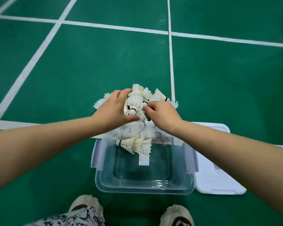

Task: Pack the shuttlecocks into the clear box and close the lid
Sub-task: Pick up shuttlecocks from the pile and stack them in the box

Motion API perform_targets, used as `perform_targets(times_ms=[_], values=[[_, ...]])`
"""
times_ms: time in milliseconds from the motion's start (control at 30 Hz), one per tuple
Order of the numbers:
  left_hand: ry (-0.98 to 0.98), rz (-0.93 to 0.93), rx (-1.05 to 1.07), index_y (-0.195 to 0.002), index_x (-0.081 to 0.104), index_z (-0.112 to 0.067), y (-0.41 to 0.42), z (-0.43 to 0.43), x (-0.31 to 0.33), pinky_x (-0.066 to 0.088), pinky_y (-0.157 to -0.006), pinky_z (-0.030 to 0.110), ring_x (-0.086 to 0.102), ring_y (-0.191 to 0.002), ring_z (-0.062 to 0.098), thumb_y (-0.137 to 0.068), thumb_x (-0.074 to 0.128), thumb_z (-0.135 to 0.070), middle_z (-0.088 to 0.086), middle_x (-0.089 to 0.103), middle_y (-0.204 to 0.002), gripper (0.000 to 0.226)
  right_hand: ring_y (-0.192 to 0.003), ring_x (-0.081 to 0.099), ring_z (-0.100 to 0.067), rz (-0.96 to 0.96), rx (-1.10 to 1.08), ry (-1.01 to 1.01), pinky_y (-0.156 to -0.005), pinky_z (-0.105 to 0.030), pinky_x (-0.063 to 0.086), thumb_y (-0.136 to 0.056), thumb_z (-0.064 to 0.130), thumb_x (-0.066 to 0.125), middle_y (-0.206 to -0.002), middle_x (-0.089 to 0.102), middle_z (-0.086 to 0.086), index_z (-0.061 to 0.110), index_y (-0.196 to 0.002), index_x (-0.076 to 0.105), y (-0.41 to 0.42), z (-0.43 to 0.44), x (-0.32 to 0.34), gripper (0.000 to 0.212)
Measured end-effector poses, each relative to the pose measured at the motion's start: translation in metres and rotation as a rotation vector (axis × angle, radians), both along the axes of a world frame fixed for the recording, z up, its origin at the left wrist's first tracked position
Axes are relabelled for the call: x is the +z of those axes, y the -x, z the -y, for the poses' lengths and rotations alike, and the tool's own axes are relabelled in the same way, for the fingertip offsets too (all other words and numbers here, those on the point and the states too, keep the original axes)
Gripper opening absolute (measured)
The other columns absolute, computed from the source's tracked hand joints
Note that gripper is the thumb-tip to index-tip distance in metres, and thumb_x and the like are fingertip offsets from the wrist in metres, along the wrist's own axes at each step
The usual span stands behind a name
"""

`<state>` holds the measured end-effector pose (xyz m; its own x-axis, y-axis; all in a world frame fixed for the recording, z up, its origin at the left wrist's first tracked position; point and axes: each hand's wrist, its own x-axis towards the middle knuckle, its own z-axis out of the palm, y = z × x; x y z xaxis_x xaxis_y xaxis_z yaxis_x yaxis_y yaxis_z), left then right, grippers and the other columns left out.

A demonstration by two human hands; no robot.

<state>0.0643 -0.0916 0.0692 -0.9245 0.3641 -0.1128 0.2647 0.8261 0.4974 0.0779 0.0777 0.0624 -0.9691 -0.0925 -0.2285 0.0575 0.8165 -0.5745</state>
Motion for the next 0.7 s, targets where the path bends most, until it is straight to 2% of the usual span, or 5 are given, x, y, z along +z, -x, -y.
perform_targets(times_ms=[133,267,467,600,700], values=[[0.059,0.06,0.022,-0.144,0.015,-0.025,0.03,-0.003,-0.015,0.035,-0.099,0.033,0.04,-0.125,0.025,-0.07,0.074,-0.046,0.01,0.033,-0.141,0.097,-0.067,0.048,-0.025,-0.023,0.017,-0.078,-0.048,-0.027,0.029,-0.094,0.029,0.038,-0.061,0.049,0.001,0.019,-0.057,0.042,0.024,-0.004,-0.008,0.039],[0.116,0.24,0.035,-0.146,0.006,-0.029,0.053,-0.011,-0.048,0.037,-0.098,0.033,0.045,-0.12,0.028,-0.069,0.073,-0.051,0.013,0.029,-0.144,0.104,-0.072,0.05,-0.026,0.016,-0.015,-0.071,-0.058,-0.031,0.037,-0.095,0.029,0.037,-0.07,0.055,-0.004,0.018,-0.066,0.048,0.044,-0.005,-0.024,0.033],[0.131,0.414,0.186,-0.147,0.0,-0.026,0.078,-0.028,-0.087,0.036,-0.104,0.041,0.042,-0.127,0.036,-0.073,0.062,-0.06,0.02,0.015,-0.151,0.102,-0.068,0.051,-0.024,0.065,-0.013,-0.056,-0.054,-0.031,0.035,-0.094,0.029,0.037,-0.061,0.051,0.002,0.023,-0.063,0.047,0.047,-0.01,-0.052,0.033],[0.163,0.448,0.228,-0.146,-0.004,-0.027,0.086,-0.034,-0.102,0.034,-0.105,0.043,0.04,-0.129,0.039,-0.074,0.059,-0.062,0.021,0.008,-0.153,0.102,-0.073,0.056,-0.028,0.094,-0.029,-0.047,-0.063,-0.034,0.044,-0.094,0.029,0.038,-0.072,0.059,-0.006,0.011,-0.079,0.061,0.048,-0.013,-0.063,0.033],[0.154,0.425,0.252,-0.146,-0.002,-0.027,0.088,-0.035,-0.109,0.035,-0.104,0.044,0.039,-0.128,0.038,-0.076,0.063,-0.057,0.021,0.016,-0.15,0.1,-0.075,0.057,-0.029,0.092,-0.034,-0.033,-0.065,-0.034,0.045,-0.095,0.03,0.038,-0.075,0.062,-0.008,0.008,-0.087,0.064,0.047,-0.015,-0.067,0.035]])
